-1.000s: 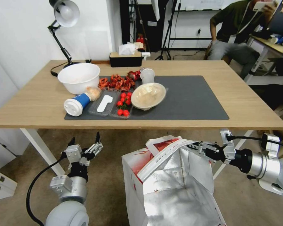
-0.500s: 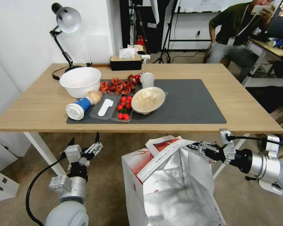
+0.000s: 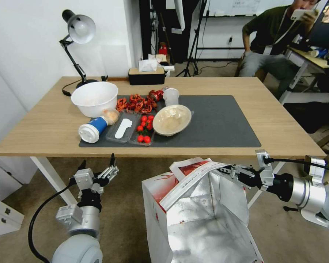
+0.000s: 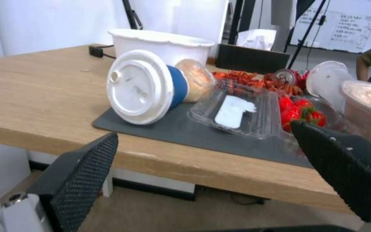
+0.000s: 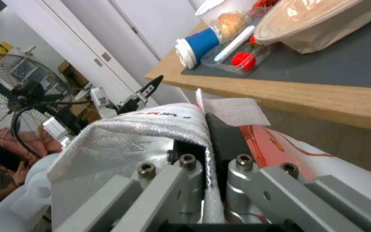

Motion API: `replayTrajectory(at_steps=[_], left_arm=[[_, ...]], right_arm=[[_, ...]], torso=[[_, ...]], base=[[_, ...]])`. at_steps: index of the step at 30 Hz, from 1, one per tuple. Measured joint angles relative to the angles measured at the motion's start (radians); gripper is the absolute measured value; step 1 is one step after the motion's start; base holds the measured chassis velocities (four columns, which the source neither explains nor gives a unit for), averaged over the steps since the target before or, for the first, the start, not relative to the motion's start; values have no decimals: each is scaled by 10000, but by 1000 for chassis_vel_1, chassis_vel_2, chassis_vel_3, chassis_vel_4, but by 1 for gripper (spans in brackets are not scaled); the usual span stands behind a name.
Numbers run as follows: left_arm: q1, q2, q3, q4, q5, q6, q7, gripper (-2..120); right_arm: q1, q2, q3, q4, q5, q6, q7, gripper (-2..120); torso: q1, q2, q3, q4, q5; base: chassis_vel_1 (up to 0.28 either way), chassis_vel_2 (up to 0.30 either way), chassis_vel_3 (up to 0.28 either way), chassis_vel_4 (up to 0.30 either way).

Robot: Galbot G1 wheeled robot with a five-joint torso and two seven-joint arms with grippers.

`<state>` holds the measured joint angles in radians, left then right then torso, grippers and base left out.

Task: Pick up the food delivery bag from the floor and place it on the table.

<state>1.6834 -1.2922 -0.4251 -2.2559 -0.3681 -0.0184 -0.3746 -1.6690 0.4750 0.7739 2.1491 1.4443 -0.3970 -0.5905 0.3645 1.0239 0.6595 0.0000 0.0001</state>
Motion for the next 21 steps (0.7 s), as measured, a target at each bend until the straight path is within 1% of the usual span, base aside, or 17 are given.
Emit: replayTrajectory(at_steps=[6,21], left_arm=[[-23,-13,-4,72,0,-119,-79,100],[-94,-1,-28,88,-52,-153,-192,100]], right_arm=[[33,-16,-5,-31,-1,7,-3,0],[112,-70,-44,-45,8,17,-41,0]], torso=[[-3,-11,-5,0,-1],[-33,-77,-43,1,-1]], base=[[0,0,0,0],[0,0,0,0]])
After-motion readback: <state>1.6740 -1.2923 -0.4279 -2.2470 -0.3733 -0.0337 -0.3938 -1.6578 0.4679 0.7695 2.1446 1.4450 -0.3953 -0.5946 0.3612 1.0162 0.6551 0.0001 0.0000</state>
